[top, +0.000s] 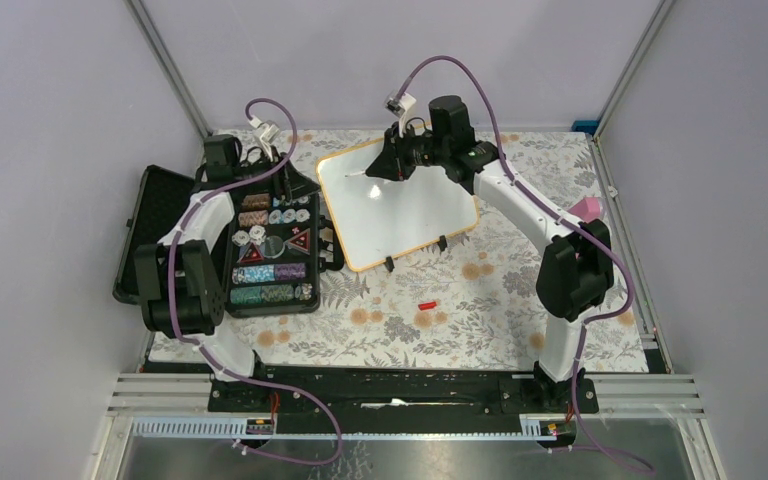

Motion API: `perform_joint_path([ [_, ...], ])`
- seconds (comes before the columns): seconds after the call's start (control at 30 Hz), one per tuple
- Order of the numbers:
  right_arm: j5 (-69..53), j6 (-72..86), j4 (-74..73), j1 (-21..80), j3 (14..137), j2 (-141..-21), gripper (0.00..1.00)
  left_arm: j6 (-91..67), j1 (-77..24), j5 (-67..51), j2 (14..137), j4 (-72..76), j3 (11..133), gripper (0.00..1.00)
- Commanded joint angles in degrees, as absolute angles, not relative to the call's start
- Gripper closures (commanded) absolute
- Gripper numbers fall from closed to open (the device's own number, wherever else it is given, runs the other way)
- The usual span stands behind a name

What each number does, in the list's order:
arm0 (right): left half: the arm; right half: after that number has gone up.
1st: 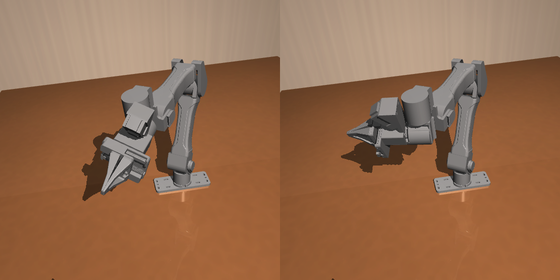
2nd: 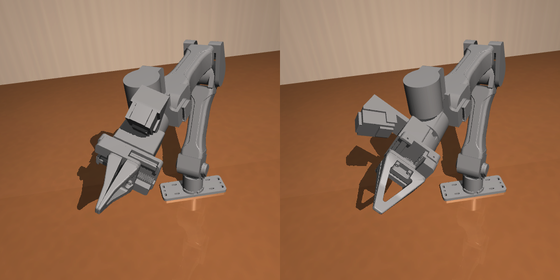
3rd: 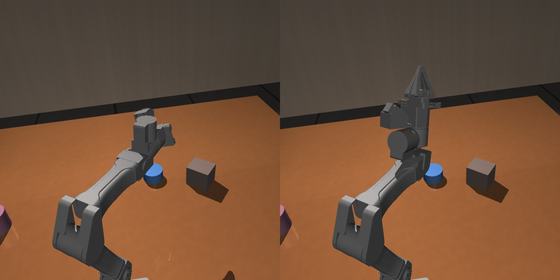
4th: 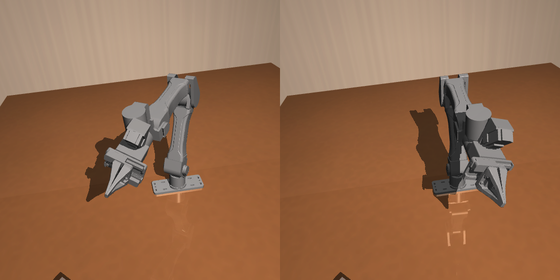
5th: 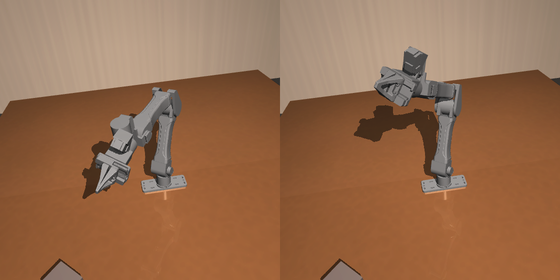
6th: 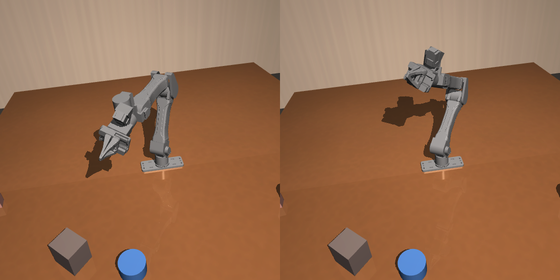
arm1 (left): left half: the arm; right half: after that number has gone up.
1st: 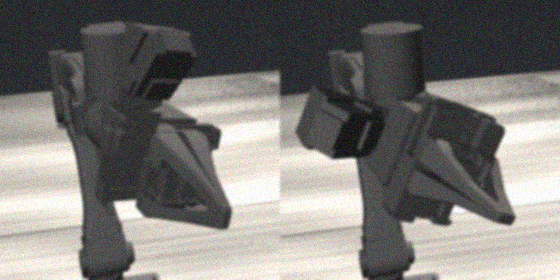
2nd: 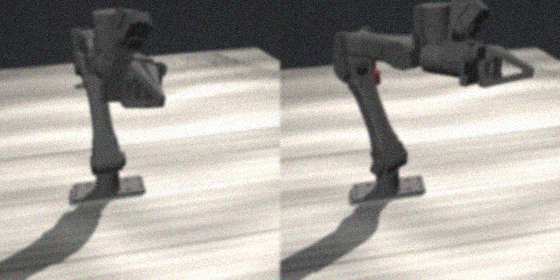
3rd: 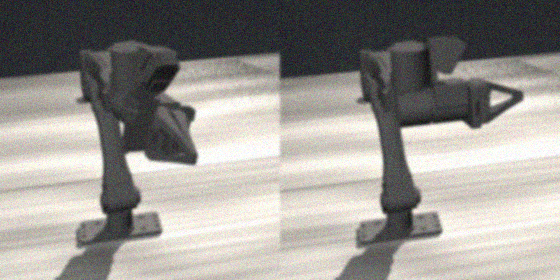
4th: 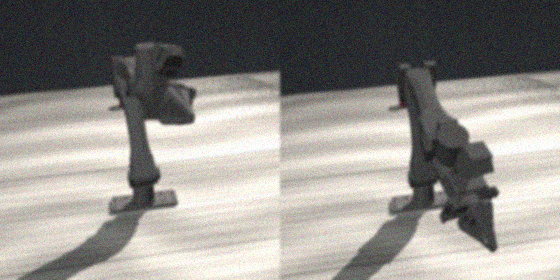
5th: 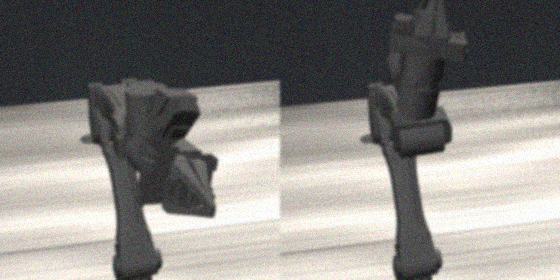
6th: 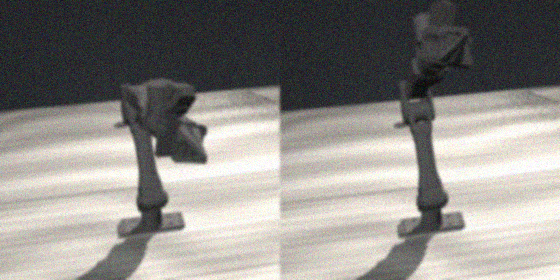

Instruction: Write a sentence on the whiteboard

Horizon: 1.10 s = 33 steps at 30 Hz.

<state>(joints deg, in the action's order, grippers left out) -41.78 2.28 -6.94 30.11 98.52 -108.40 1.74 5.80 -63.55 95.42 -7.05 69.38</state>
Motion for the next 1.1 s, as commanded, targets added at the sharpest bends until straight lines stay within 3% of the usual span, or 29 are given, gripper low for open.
perform_joint_path([
  [0.0,-40.0,0.8,-3.7,30.7,100.0,-107.7,1.0,-5.3,4.9,-68.2,94.9,5.7,68.7,0.49],
  [0.17,-40.3,0.3,-6.2,30.7,101.5,-107.9,1.0,-7.0,2.7,-68.7,94.4,8.2,66.9,0.54],
  [0.4,-42.7,0.3,-9.9,30.7,101.8,-106.5,1.0,-7.1,2.0,-68.6,92.4,8.2,63.3,0.9],
  [0.53,-43.4,0.3,-10.0,30.6,99.1,-104.7,1.0,-6.0,2.0,-68.5,90.3,7.2,60.5,0.99],
  [0.9,-47.7,5.3,-8.7,30.6,98.1,-103.7,1.0,-13.4,1.6,-64.6,91.1,7.3,60.8,1.0],
  [1.07,-49.4,5.1,-10.6,30.4,99.0,-102.7,1.0,-5.9,0.3,-65.4,96.7,-9.2,68.8,1.0],
])
